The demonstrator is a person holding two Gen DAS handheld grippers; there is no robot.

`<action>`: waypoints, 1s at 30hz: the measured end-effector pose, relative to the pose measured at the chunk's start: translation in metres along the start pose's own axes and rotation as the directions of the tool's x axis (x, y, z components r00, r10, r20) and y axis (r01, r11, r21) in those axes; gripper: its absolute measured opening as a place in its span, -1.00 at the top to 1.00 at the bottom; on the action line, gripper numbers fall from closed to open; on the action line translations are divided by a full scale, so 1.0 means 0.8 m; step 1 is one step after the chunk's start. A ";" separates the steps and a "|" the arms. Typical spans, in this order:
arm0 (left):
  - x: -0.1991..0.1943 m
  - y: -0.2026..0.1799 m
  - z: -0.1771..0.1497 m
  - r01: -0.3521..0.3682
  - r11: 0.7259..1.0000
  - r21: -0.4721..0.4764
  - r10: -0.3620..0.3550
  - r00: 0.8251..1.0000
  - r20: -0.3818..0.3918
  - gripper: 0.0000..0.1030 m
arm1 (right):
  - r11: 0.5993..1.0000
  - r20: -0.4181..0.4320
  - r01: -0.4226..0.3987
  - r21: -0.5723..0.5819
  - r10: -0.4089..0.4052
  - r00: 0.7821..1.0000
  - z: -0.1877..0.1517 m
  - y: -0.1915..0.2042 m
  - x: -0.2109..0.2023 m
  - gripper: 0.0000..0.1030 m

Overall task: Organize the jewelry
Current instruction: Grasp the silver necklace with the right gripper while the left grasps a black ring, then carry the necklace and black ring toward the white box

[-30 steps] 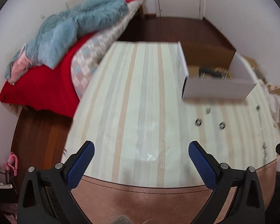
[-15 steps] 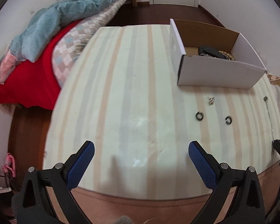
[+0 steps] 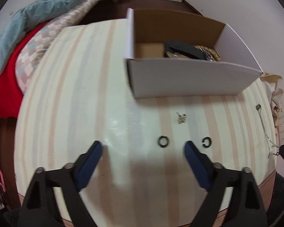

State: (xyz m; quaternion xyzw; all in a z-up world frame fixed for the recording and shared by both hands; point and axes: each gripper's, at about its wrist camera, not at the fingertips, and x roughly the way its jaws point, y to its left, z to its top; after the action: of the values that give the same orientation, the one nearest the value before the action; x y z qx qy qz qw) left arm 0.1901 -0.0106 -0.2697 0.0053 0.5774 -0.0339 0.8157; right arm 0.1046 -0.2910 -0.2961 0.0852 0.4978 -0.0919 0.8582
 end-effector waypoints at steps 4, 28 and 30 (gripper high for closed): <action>0.000 -0.013 0.002 -0.001 0.999 0.034 0.001 1.000 0.015 0.04 | 1.000 -0.016 0.000 0.012 0.000 1.000 -0.002 -0.011 0.003 0.92; -0.136 0.002 0.026 0.121 0.993 0.010 -0.122 0.987 0.106 0.81 | 0.977 0.144 -0.208 -0.038 0.212 0.967 0.122 0.083 -0.187 0.92; -0.155 0.007 0.042 0.138 0.990 0.012 -0.138 0.983 0.123 0.81 | 0.970 0.164 -0.235 -0.062 0.243 0.956 0.139 0.095 -0.209 0.92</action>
State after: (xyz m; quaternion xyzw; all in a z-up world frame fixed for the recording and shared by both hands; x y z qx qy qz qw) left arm 0.1808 -0.0005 -0.1417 -0.0354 0.5246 -0.0915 0.8457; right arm 0.1346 -0.2319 -0.0920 0.1185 0.4104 0.0160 0.9040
